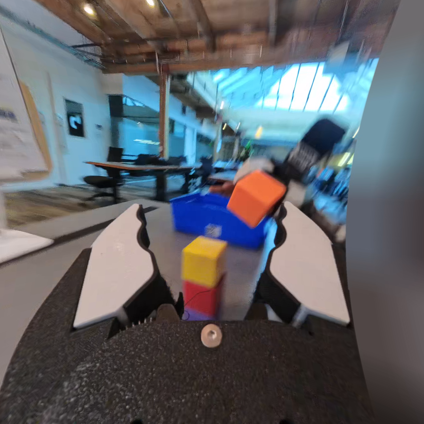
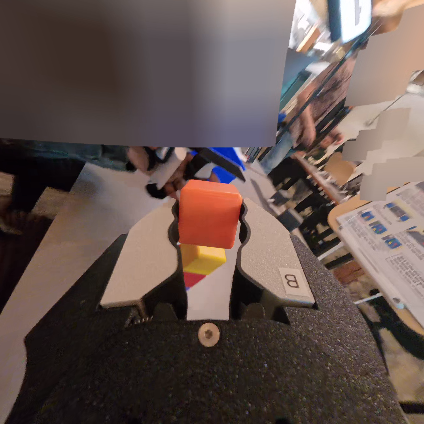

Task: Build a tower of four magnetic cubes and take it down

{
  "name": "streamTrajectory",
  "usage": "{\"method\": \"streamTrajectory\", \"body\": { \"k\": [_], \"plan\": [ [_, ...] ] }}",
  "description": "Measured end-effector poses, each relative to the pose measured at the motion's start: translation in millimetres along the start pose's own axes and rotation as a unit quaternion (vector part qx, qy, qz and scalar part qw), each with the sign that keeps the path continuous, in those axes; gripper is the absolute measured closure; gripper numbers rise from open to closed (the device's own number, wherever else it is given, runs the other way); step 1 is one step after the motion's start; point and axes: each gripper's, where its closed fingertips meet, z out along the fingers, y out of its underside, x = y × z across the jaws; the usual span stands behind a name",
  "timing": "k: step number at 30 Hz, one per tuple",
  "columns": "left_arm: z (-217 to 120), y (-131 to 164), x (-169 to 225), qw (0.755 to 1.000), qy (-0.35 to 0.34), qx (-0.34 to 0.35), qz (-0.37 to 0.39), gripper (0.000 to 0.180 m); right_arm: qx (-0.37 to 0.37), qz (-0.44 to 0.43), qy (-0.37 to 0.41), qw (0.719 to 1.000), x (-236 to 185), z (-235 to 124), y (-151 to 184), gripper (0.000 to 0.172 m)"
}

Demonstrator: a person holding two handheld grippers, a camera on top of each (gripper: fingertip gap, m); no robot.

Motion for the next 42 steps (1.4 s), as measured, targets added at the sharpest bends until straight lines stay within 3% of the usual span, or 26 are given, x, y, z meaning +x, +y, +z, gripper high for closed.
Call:
{"method": "streamTrajectory", "body": {
  "k": [2, 5, 11, 14, 17, 42],
  "plan": [
    [4, 39, -9, 0.988, 0.004, -0.121, 0.094, 0.073, -0.066, 0.020, -0.046, 0.997, 4, 0, 13, 0.122],
    [14, 86, -9, 0.966, 0.043, -0.232, 0.106, 0.065, -0.167, 0.061, -0.124, 0.976, 11, 4, 28, 0.122],
    [36, 110, -9, 0.967, 0.092, -0.237, 0.027, 0.095, -0.359, 0.135, -0.228, 0.895, 17, 15, 45, 0.122],
    [35, 118, -9, 0.964, 0.107, -0.242, 0.007, 0.124, -0.408, 0.150, -0.252, 0.865, 19, 21, 45, 0.122],
    [34, 121, -9, 0.964, 0.111, -0.240, 0.024, 0.131, -0.450, 0.138, -0.264, 0.842, 20, 25, 51, 0.122],
    [35, 122, -8, 0.965, 0.100, -0.240, 0.032, 0.131, -0.515, 0.109, -0.268, 0.807, 9, 31, 66, 0.122]
  ]
}}
